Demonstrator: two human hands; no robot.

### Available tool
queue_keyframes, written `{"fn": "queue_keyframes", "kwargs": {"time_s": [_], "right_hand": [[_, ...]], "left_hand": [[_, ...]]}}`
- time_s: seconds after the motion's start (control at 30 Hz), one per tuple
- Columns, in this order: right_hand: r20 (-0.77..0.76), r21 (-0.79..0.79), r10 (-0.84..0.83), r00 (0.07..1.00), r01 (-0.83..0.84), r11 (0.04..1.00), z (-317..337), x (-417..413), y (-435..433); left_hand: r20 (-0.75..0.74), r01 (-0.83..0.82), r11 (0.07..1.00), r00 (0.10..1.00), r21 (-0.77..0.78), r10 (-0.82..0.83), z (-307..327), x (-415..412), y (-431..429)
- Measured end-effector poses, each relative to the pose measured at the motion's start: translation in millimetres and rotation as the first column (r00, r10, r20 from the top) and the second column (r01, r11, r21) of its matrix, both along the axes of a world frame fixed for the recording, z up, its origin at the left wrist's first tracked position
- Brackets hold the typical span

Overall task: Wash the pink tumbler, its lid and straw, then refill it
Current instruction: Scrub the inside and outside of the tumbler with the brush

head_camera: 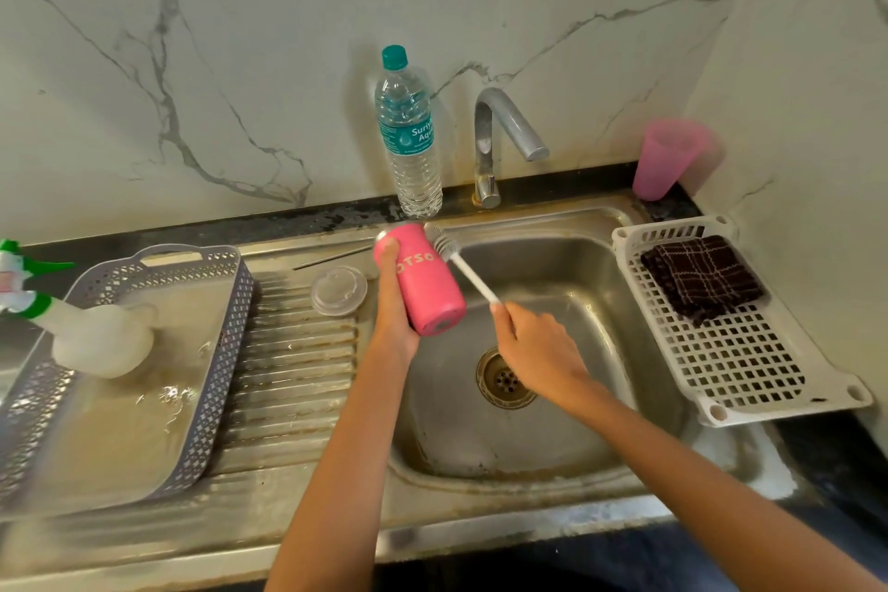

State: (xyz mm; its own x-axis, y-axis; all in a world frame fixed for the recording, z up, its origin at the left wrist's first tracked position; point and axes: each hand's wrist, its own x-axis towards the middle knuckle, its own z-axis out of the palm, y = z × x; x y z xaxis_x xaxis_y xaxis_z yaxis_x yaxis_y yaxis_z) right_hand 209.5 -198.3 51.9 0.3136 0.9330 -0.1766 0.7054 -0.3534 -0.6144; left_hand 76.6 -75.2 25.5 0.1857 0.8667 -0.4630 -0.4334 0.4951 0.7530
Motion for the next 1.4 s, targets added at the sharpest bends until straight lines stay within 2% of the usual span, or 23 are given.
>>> {"fn": "queue_keyframes", "kwargs": {"time_s": [0.1,0.23,0.3,0.47,0.53,0.67,0.87,1.07,1.13,1.27,1.33,1.4], "right_hand": [[-0.014,0.019,-0.014,1.000,0.014,1.000,3.4,1.3,14.9],[0.042,0.007,0.056,0.998,-0.056,0.998,-3.3,-5.2,-16.4],[0.037,-0.002,0.039,0.999,-0.039,0.999,-7.4,-4.3,-25.4],[-0.067,-0.007,-0.035,0.997,0.034,0.999,-2.4,0.1,0.1],[-0.051,0.003,-0.014,0.999,0.014,1.000,-0.2,-2.6,-1.1],[0.006,-0.016,0.077,0.997,-0.077,0.997,-0.6,-15.5,-28.4],[-0.040,0.018,0.025,0.999,-0.024,1.000,8.1,-22.0,2.2],[0.037,-0.012,0.104,0.994,-0.103,0.995,3.3,-24.5,-26.7],[0.041,-0.029,0.085,0.996,-0.084,0.996,1.6,-21.5,-28.3],[-0.001,-0.042,0.030,1.000,-0.030,0.999,4.4,-12.5,2.6],[-0.014,-0.032,0.032,0.999,-0.033,0.999,3.7,-11.2,6.8],[-0.007,-0.043,0.066,0.998,-0.066,0.997,2.3,-12.9,-4.8]], "left_hand": [[-0.013,0.018,1.000,1.000,-0.006,-0.018,4.2,7.0,-5.6],[-0.016,-0.187,0.978,0.982,-0.090,0.186,6.2,-3.5,15.8],[-0.050,-0.223,0.971,0.974,-0.087,0.220,4.0,-6.3,16.8],[-0.114,0.009,0.998,0.994,0.063,-0.001,-1.2,6.5,-7.7],[-0.123,-0.059,0.996,0.990,0.060,0.066,2.7,5.8,-5.8],[-0.172,-0.303,0.952,0.940,-0.033,0.293,10.3,-8.4,14.4],[-0.158,-0.139,0.990,0.978,0.007,0.139,4.5,3.7,-7.6],[-0.177,-0.330,0.941,0.933,-0.072,0.313,12.8,-15.5,15.0],[-0.203,-0.304,0.951,0.936,-0.057,0.287,13.5,-14.7,11.6],[-0.230,-0.149,0.989,0.962,0.009,0.148,8.1,4.1,-7.4],[-0.213,-0.165,0.986,0.963,0.013,0.164,8.9,3.3,-6.3],[-0.174,-0.249,0.968,0.955,-0.032,0.240,13.3,-3.8,2.0]]}}
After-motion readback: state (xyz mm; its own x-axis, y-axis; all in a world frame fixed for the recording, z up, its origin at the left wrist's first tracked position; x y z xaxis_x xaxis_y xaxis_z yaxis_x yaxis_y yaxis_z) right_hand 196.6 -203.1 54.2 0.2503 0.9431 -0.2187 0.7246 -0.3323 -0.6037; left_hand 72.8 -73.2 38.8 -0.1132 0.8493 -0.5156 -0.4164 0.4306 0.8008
